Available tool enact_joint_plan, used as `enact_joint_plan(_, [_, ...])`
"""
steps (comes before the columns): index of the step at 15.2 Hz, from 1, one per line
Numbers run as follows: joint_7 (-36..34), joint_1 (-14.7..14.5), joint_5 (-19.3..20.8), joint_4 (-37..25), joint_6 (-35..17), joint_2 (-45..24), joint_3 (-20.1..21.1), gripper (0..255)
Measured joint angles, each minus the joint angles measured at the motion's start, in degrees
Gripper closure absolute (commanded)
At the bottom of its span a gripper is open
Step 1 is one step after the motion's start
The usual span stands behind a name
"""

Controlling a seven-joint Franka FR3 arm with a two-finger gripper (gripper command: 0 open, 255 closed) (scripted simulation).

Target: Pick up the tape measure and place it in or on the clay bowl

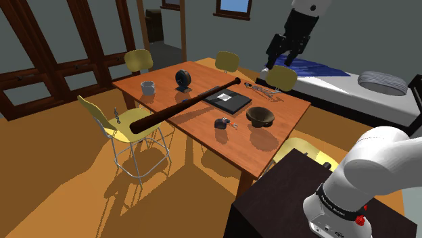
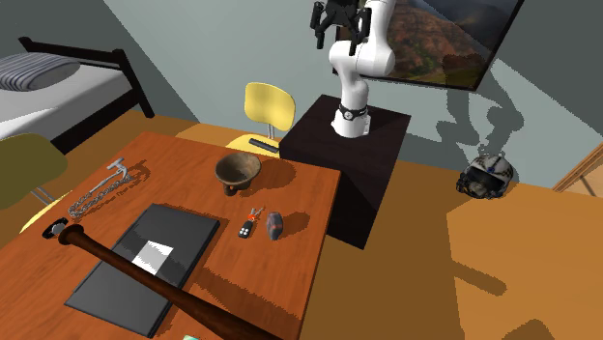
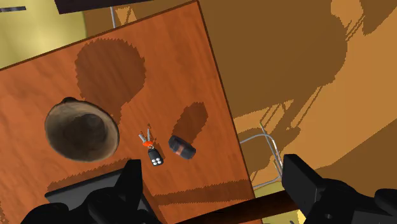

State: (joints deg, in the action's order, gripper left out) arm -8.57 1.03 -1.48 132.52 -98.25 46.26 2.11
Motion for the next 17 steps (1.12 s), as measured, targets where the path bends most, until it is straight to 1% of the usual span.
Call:
enact_joint_plan(1, [0.0,0.0,0.0,0.0,0.0,0.0,0.0,0])
enact_joint_plan(3, [1.1,-0.2,0.5,1.9,-2.4,-0.5,-0.2,0])
enact_joint_plan(8, [5.0,-0.6,2.3,7.9,-12.2,-4.1,-1.0,0])
enact_joint_plan(12, [8.2,-0.8,4.0,11.5,-20.9,-9.0,-1.8,0])
enact_joint_plan(17, [11.4,-0.9,6.2,13.0,-32.0,-18.2,-2.5,0])
